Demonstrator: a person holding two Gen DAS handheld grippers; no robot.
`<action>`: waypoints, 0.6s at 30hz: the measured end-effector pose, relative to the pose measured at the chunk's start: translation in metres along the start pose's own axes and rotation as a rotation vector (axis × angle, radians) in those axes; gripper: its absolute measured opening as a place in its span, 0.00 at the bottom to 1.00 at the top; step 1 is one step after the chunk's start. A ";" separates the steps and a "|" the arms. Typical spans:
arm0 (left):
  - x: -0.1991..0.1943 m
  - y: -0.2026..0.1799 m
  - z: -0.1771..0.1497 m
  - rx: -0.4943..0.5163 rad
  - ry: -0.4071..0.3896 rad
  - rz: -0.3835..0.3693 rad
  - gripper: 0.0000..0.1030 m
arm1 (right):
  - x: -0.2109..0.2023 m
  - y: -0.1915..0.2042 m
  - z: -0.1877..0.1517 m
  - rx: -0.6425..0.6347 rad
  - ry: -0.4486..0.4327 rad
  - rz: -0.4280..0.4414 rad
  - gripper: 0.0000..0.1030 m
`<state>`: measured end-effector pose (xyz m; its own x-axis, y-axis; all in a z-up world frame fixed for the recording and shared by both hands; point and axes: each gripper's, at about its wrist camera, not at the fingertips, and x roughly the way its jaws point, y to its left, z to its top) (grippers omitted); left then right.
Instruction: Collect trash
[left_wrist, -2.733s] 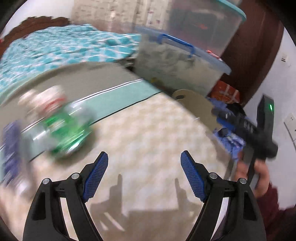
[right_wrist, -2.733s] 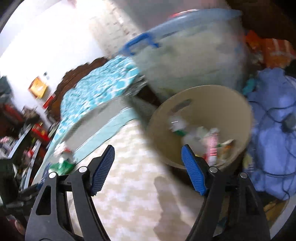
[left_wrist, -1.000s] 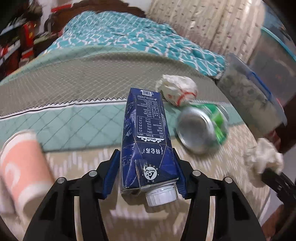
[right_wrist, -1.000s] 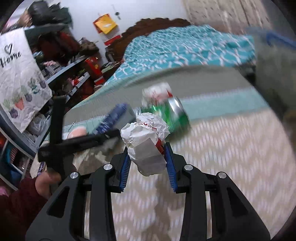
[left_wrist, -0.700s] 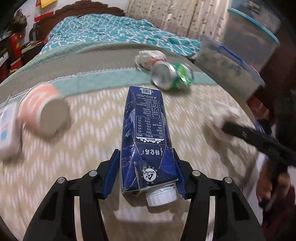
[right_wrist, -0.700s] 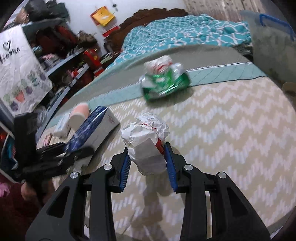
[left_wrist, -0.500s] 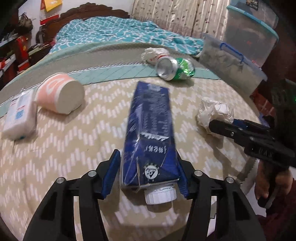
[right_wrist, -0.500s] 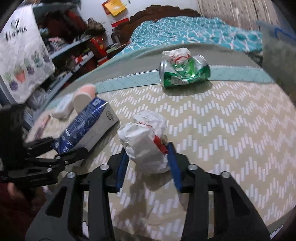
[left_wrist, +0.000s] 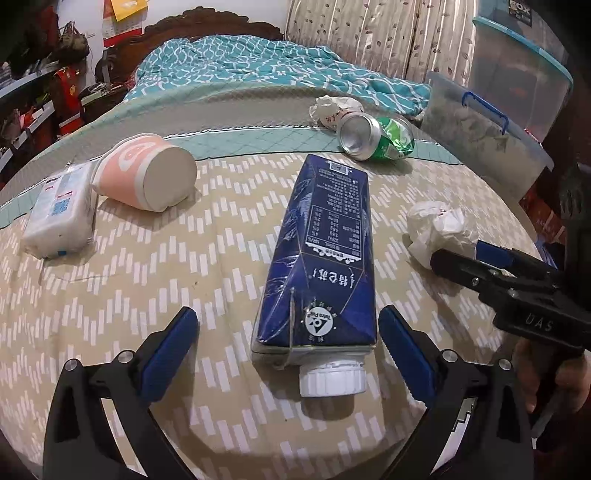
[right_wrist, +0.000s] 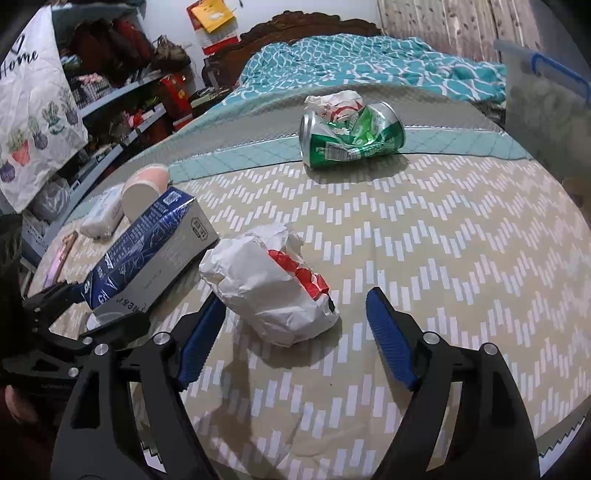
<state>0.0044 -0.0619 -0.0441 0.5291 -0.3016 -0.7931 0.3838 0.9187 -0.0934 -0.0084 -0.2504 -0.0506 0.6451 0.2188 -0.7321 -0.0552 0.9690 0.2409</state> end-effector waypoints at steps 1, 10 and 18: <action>0.000 0.001 0.000 -0.002 0.000 0.003 0.92 | 0.001 0.002 0.001 -0.011 0.005 -0.004 0.81; -0.001 0.002 0.000 -0.016 -0.001 0.010 0.92 | 0.004 0.013 -0.001 -0.069 0.028 -0.054 0.85; -0.001 0.002 0.000 -0.021 -0.004 0.008 0.92 | 0.004 0.014 -0.002 -0.069 0.028 -0.054 0.86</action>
<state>0.0050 -0.0600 -0.0437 0.5353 -0.2950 -0.7915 0.3638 0.9262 -0.0992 -0.0081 -0.2359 -0.0513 0.6268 0.1687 -0.7607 -0.0741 0.9848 0.1572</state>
